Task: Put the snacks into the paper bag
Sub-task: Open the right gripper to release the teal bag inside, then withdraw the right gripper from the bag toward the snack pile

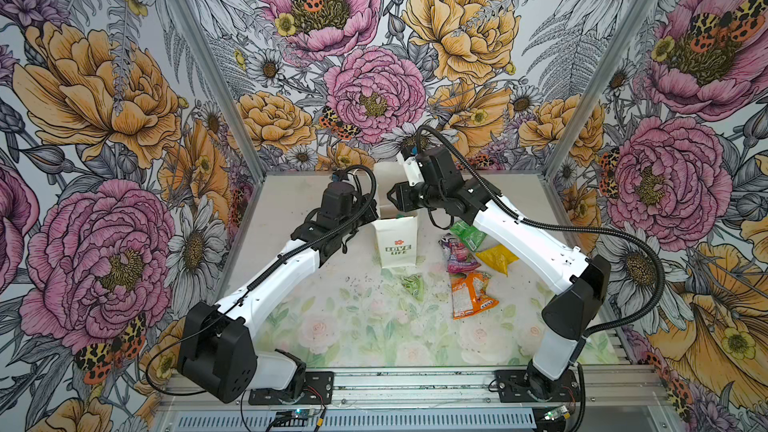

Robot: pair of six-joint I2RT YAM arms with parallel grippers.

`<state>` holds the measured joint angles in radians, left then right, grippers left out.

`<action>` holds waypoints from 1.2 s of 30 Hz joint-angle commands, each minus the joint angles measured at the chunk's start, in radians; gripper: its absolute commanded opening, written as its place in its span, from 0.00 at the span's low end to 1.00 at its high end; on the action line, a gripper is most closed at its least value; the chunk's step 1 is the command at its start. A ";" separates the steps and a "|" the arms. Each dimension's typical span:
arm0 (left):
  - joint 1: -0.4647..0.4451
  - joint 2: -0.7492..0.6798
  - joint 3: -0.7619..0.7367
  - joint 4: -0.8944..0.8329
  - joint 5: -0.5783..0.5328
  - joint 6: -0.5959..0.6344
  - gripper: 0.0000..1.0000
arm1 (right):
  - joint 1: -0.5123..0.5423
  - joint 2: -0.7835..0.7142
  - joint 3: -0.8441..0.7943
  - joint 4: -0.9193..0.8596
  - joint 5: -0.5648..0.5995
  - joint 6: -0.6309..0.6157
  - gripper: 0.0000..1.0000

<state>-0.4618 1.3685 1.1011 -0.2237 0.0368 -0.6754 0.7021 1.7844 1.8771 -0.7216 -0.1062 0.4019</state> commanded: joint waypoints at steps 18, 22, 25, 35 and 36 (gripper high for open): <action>-0.008 -0.013 -0.006 0.051 -0.005 -0.001 0.00 | 0.011 -0.213 -0.140 -0.017 0.030 -0.026 0.48; -0.007 -0.013 -0.005 0.050 -0.005 0.000 0.00 | 0.011 -0.283 -0.229 -0.028 0.040 -0.023 0.53; -0.005 -0.010 -0.004 0.050 -0.002 0.000 0.00 | 0.010 -0.344 -0.309 -0.043 0.055 -0.019 0.57; -0.003 -0.011 -0.006 0.047 0.003 0.004 0.00 | 0.010 -0.548 -0.579 -0.085 0.133 0.020 0.73; -0.003 -0.012 -0.006 0.047 0.003 0.004 0.00 | 0.010 -0.565 -0.602 -0.091 0.138 0.027 0.74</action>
<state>-0.4618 1.3685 1.1007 -0.2195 0.0372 -0.6750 0.7067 1.2678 1.3140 -0.7925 -0.0135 0.4084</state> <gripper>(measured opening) 0.049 0.736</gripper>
